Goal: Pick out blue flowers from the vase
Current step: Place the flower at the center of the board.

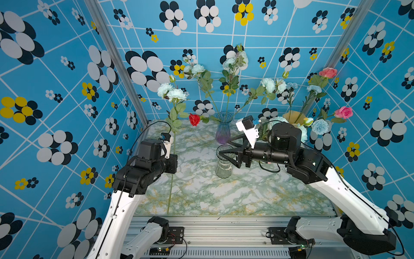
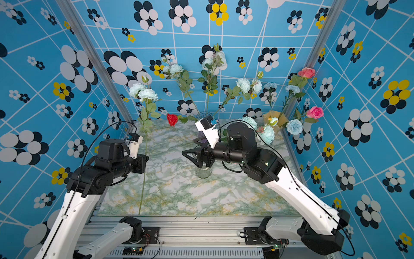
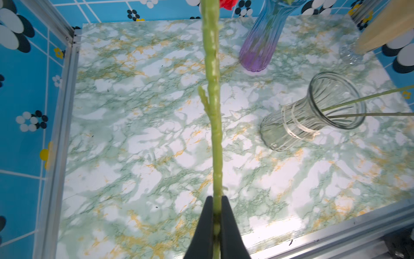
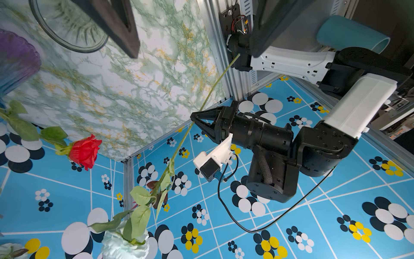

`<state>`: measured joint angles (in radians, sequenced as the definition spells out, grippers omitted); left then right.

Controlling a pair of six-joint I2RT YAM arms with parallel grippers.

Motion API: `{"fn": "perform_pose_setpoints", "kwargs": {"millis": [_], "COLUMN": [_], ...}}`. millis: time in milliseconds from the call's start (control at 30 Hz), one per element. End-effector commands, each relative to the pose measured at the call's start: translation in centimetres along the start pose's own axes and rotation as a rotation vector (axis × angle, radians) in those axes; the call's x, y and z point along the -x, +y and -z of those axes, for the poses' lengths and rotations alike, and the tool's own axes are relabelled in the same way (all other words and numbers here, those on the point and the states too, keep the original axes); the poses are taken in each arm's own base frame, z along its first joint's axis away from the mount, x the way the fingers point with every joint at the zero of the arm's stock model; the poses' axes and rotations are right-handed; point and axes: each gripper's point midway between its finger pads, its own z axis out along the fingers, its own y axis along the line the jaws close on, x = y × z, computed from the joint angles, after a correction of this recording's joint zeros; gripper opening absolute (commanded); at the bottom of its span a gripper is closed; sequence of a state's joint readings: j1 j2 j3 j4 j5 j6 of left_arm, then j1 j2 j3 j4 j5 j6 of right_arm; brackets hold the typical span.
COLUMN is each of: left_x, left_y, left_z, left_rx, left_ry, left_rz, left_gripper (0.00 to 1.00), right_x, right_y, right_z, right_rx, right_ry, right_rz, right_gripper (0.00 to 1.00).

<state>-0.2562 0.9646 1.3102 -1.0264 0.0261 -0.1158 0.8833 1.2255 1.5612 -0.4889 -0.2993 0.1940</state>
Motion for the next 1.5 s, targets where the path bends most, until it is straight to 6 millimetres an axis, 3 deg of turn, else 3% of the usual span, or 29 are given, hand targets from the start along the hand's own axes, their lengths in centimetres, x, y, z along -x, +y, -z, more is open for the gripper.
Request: {"fn": "perform_pose_setpoints", "kwargs": {"millis": [0, 267, 467, 633, 800, 933, 1300, 1467], "left_x": [-1.0, -2.0, -2.8, -2.9, -3.1, -4.8, -5.9, -8.2], "left_y": [2.6, 5.1, 8.1, 11.2, 13.7, 16.3, 19.9, 21.5], "left_z": [-0.7, -3.3, -6.4, -9.0, -9.9, -10.9, -15.6, -17.7], "left_rx": [0.15, 0.219, 0.342, 0.466, 0.528, 0.559, 0.65, 0.644], "left_ry": [0.08, 0.185, 0.269, 0.288, 0.285, 0.362, 0.444, 0.491], "left_rz": [-0.048, -0.037, -0.039, -0.034, -0.016, -0.008, -0.118, -0.09], "left_gripper": [0.0, 0.0, 0.0, 0.0, 0.0, 0.0, 0.0, 0.0], "right_x": [-1.8, -3.8, -5.7, -6.2, -6.4, -6.5, -6.7, -6.7], "right_y": [-1.6, -4.0, -3.9, -4.8, -5.8, -5.7, -5.6, -5.5], "right_z": [0.1, 4.1, 6.6, 7.2, 7.6, 7.8, 8.0, 8.2], "right_rx": [-0.084, -0.251, -0.269, -0.316, -0.374, -0.368, -0.357, -0.354], "right_ry": [0.026, -0.017, -0.025, -0.031, -0.035, -0.023, -0.019, -0.023], "right_rz": [0.032, 0.141, 0.187, 0.195, 0.208, 0.22, 0.219, 0.22], "right_gripper": [0.86, 0.97, 0.99, 0.99, 0.99, 0.99, 0.98, 0.98]}}
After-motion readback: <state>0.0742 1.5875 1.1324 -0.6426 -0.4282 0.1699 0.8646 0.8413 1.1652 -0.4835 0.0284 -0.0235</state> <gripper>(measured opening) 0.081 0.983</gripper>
